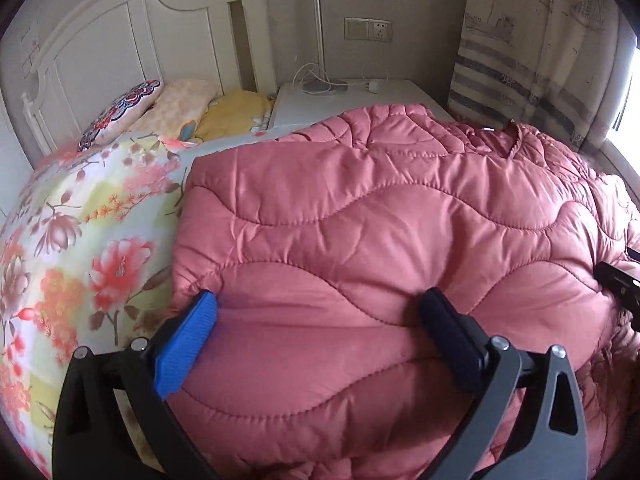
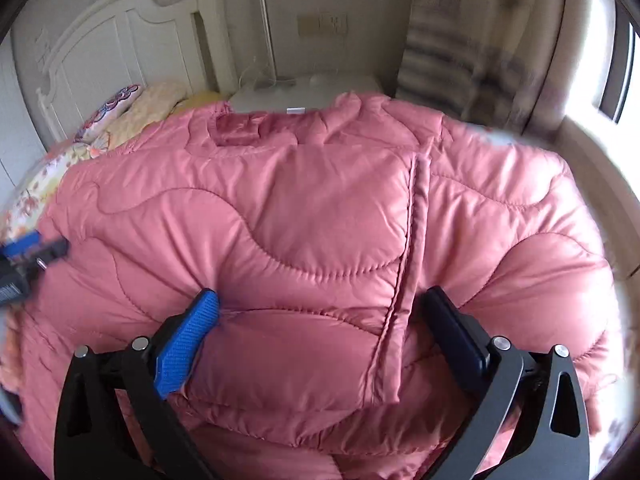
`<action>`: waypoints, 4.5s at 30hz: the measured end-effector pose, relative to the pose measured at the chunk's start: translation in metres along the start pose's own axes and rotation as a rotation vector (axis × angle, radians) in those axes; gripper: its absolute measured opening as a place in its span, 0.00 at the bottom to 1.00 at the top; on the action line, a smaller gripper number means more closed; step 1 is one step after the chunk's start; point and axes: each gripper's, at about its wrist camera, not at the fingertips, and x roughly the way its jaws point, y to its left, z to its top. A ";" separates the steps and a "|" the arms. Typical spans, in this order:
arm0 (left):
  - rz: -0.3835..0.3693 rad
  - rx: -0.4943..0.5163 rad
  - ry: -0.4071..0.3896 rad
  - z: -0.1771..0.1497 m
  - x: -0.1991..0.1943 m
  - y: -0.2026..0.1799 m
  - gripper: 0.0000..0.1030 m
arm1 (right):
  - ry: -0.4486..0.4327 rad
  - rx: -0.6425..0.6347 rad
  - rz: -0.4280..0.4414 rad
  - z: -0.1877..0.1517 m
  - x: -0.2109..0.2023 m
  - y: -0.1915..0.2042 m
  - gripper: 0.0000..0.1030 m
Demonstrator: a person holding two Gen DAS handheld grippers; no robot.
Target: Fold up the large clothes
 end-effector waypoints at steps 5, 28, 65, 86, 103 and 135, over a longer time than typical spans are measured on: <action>-0.042 0.005 -0.069 -0.011 -0.052 -0.008 0.98 | 0.006 0.023 -0.012 0.000 -0.014 -0.003 0.95; 0.002 0.031 0.068 -0.118 -0.100 -0.022 0.98 | 0.111 -0.160 0.025 -0.088 -0.062 0.015 0.96; -0.021 0.074 -0.069 -0.254 -0.206 -0.036 0.98 | 0.025 -0.163 -0.053 -0.208 -0.172 0.011 0.96; -0.083 -0.338 -0.083 -0.266 -0.209 0.087 0.98 | -0.036 0.066 -0.119 -0.253 -0.234 -0.131 0.96; -0.074 -0.164 -0.076 -0.272 -0.213 0.066 0.96 | -0.056 0.077 0.035 -0.273 -0.223 -0.119 0.90; -0.509 -0.354 -0.513 -0.297 -0.452 0.156 0.06 | -0.447 0.043 0.451 -0.287 -0.452 -0.060 0.19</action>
